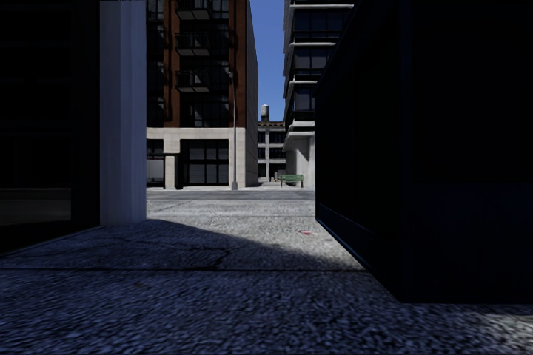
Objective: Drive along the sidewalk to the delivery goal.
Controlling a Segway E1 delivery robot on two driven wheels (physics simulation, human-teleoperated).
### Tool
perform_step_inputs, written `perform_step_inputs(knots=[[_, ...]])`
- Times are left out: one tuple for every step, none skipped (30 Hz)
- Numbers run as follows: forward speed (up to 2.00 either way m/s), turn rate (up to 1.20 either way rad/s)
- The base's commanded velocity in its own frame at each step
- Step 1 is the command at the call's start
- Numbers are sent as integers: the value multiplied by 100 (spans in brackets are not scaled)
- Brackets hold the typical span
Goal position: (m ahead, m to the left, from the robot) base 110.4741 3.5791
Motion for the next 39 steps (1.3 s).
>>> perform_step_inputs(knots=[[200,0],[200,0],[200,0],[200,0],[200,0],[200,0],[200,0],[200,0],[200,0],[200,0],[200,0],[200,0],[200,0],[200,0],[200,0],[200,0],[200,0],[200,0],[200,0],[200,0],[200,0],[200,0],[200,0],[200,0],[200,0],[200,0],[200,0],[200,0],[200,-1],[200,-1],[200,-4],[200,0],[200,0],[200,0],[200,0],[200,0],[200,14],[200,14],[200,41]])
